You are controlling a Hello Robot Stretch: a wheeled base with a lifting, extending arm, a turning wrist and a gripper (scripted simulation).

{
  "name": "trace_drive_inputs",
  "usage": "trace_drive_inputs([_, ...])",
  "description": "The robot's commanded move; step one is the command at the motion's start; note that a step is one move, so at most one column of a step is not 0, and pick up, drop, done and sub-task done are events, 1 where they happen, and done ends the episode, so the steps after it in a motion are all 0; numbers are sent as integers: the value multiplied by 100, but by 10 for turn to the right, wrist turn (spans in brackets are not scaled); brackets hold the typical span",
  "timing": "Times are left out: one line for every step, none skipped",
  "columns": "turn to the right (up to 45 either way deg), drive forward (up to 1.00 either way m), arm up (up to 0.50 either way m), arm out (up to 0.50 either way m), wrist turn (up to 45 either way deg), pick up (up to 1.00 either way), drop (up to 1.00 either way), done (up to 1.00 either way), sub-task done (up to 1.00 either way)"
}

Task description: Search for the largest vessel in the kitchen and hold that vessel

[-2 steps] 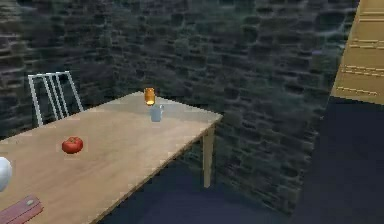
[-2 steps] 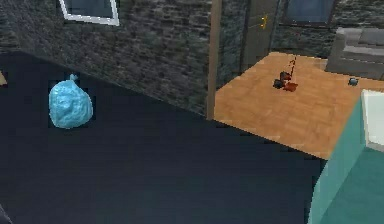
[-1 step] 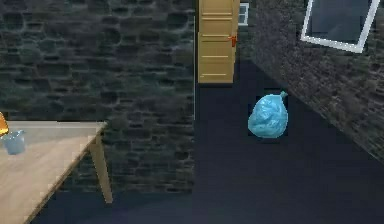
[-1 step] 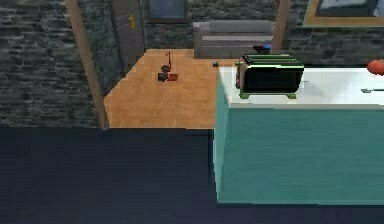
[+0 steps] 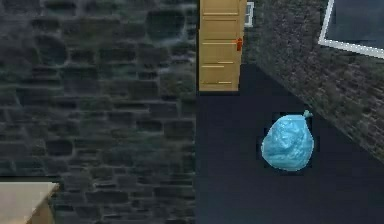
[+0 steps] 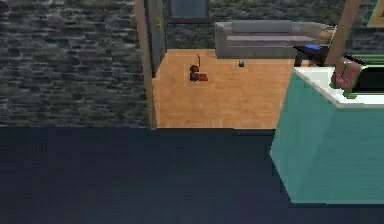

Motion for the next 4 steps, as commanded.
trace_drive_inputs([-450,0,0,0,0,0,0,0,0])
trace_drive_inputs([-450,0,0,0,0,0,0,0,0])
trace_drive_inputs([-450,0,0,0,0,0,0,0,0])
trace_drive_inputs([-450,0,0,0,0,0,0,0,0])
